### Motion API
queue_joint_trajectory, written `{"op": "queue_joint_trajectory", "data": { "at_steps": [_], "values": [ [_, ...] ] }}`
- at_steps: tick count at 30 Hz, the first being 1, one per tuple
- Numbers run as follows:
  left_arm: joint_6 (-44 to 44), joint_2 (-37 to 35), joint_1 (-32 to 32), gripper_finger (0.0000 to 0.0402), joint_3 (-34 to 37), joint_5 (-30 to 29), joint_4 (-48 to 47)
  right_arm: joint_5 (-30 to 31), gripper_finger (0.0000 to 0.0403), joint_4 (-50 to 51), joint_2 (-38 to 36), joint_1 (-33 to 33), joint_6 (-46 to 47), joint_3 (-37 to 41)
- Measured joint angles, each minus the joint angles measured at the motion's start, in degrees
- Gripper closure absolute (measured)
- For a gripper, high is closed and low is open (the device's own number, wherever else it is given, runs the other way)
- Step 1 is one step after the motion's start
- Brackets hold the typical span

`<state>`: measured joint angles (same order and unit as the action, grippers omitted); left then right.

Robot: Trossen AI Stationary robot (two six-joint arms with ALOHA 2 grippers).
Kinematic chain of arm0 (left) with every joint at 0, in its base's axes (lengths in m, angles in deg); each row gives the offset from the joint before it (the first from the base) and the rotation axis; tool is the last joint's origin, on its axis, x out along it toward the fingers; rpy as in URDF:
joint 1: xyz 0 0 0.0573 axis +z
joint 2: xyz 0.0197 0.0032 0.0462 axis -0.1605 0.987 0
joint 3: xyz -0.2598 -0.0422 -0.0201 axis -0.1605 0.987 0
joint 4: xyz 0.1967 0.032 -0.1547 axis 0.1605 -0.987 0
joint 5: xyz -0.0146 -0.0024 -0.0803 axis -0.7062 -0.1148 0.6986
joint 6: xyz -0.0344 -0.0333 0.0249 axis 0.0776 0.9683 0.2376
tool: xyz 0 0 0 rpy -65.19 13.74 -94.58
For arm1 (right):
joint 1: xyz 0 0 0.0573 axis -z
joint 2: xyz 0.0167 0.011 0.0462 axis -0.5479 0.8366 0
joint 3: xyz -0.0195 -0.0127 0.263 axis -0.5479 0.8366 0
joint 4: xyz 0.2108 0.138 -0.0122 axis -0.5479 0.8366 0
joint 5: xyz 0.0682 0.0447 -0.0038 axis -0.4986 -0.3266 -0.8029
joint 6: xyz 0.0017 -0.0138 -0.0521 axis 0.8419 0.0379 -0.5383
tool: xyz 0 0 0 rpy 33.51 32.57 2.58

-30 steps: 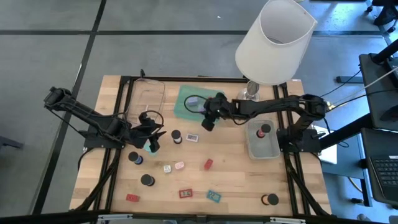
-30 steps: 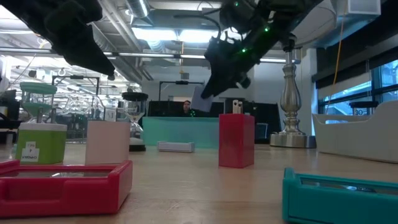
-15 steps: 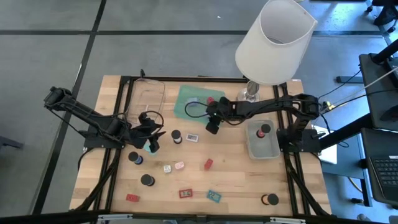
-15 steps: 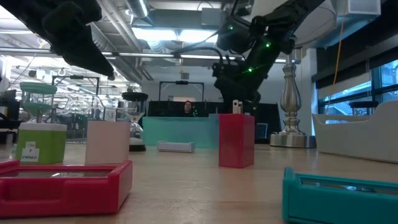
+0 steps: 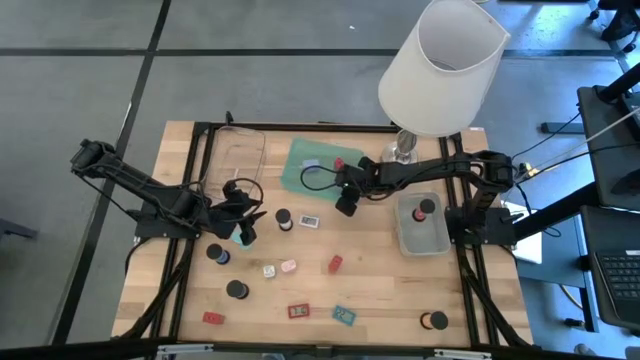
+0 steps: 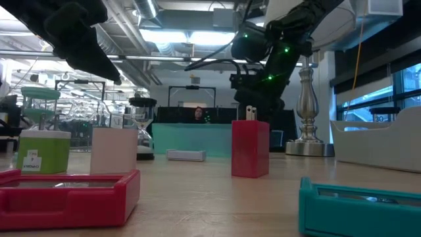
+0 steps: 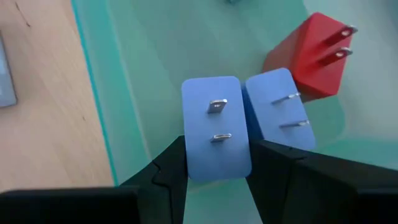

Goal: Pick & Place Office items
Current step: Put the blue charger adapter into the green bin, then put the white hourglass into the gray bin

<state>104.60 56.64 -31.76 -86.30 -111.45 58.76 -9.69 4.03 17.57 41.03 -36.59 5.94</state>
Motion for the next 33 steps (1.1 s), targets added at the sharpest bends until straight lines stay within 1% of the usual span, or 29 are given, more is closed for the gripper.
{"op": "queue_joint_trajectory", "data": {
  "at_steps": [4, 11, 14, 16, 18, 20, 23, 25, 27, 29, 33],
  "values": [
    [0.43, 0.00, 0.00, 0.0257, 0.00, 0.00, -0.02, 0.84, 0.0255, -0.10, 0.00, 0.02, -0.02, 0.00],
    [0.53, 0.00, 0.00, 0.0257, 0.00, -0.03, -0.01, 1.39, 0.0178, -0.26, 0.00, 0.02, -0.17, -0.14],
    [0.26, 0.00, 0.09, 0.0256, 0.00, -0.30, 0.23, 1.38, 0.0154, 1.89, -0.34, 0.02, -0.11, -2.10],
    [-2.06, 0.00, 0.42, 0.0255, 0.00, -1.24, 0.91, 1.40, 0.0143, 4.59, -1.15, 0.02, -0.24, -4.55],
    [-5.49, 0.00, 1.00, 0.0250, 0.00, -1.59, 2.87, 1.40, 0.0137, 7.60, -1.96, 0.02, -0.25, -7.47],
    [-9.30, 0.00, 1.48, 0.0242, 0.00, -0.58, 5.25, 1.57, 0.0134, 10.10, -2.44, -0.03, -0.26, -10.29],
    [-14.74, 0.31, 2.06, 0.0220, -0.01, 3.15, 9.61, 2.71, 0.0135, 12.51, -3.16, -0.62, -1.22, -13.77],
    [-16.77, 0.82, 2.36, 0.0202, -0.02, 5.81, 12.44, 3.11, 0.0137, 12.93, -3.30, -1.22, -1.89, -15.61],
    [-17.49, 1.91, 2.53, 0.0182, -0.04, 8.18, 15.84, 3.04, 0.0138, 14.94, -3.43, -1.80, -2.01, -16.90],
    [-17.41, 3.13, 2.52, 0.0163, -0.02, 8.86, 16.95, 2.91, 0.0138, 16.36, -3.44, -2.53, -2.01, -17.97],
    [-16.56, 7.22, 2.99, 0.0131, -0.02, 7.31, 17.55, 2.89, 0.0138, 20.64, -3.45, -4.27, -1.97, -18.62]
  ]
}}
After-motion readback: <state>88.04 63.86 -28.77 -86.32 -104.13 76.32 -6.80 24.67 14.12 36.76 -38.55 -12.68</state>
